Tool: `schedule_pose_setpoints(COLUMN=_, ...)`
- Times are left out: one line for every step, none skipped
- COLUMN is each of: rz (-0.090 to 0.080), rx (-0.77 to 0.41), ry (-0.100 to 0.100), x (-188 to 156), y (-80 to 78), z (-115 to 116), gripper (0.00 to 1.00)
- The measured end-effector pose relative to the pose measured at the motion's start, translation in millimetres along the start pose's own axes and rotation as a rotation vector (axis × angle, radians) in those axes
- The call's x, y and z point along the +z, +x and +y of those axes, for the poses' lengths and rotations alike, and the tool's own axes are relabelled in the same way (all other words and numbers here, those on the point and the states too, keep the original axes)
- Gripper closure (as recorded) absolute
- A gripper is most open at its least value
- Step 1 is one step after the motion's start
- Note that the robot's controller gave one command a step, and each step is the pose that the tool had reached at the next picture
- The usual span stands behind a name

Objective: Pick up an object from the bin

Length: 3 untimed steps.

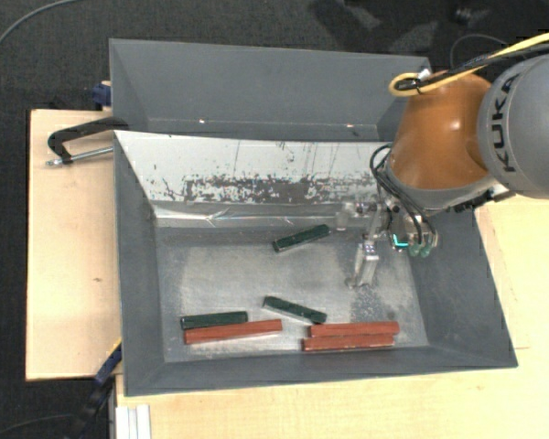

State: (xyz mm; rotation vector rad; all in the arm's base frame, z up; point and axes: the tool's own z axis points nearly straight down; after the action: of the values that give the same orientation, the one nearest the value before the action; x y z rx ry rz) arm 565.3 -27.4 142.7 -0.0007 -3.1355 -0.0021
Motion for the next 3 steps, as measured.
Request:
schedule_pose_setpoints(rz=-0.002, rx=0.052, ry=-0.003, x=76.2, y=-30.2, z=53.7, gripper=0.00)
schedule_pose_setpoints(rz=-0.009, rx=0.055, ry=0.000, x=71.4, y=-31.8, z=49.9, gripper=1.00)
schedule_pose_setpoints(rz=-0.021, rx=0.079, ry=-0.002, x=-106.5, y=-33.3, z=55.1, gripper=1.00)
